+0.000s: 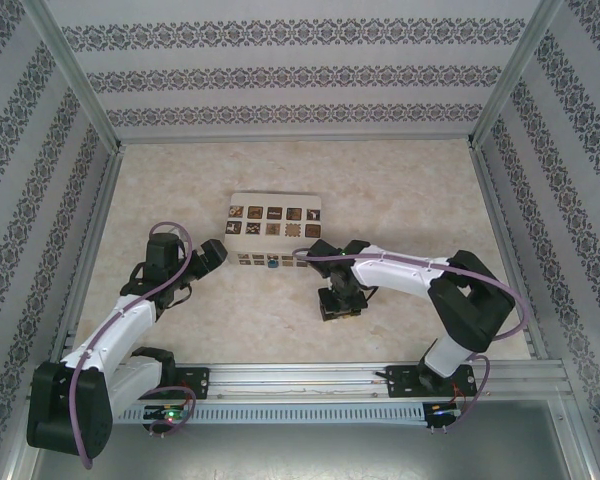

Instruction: Unlock the padlock with the key

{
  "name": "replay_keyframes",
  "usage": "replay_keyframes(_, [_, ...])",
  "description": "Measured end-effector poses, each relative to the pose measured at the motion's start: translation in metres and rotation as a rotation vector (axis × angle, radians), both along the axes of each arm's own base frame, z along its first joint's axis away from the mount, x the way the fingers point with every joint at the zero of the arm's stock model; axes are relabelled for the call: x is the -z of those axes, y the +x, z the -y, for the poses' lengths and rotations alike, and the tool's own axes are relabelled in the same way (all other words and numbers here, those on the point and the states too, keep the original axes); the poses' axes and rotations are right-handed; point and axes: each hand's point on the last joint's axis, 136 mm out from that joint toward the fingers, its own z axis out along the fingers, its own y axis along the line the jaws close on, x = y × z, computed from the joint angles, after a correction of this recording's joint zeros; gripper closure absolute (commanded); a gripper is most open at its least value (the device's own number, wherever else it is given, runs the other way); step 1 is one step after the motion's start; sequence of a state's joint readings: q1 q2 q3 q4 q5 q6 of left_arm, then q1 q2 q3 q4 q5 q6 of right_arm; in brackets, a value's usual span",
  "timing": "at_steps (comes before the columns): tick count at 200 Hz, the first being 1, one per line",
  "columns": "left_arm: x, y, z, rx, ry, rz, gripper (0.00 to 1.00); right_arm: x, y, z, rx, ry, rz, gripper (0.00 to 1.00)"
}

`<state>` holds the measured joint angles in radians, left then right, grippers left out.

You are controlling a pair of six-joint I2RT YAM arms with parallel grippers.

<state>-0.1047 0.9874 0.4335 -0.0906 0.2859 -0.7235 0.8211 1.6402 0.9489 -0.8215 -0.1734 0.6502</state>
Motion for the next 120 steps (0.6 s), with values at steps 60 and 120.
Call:
replay_keyframes(60, [0.004,0.0,0.0,0.003,0.009,-0.012,0.01,0.01,-0.002,0.004,-0.003,-0.034,-0.022,0.75])
replay_keyframes(120, [0.004,0.0,0.0,0.006,0.012,-0.01,0.01,0.012,-0.001,0.007,-0.003,-0.057,-0.02,0.87])
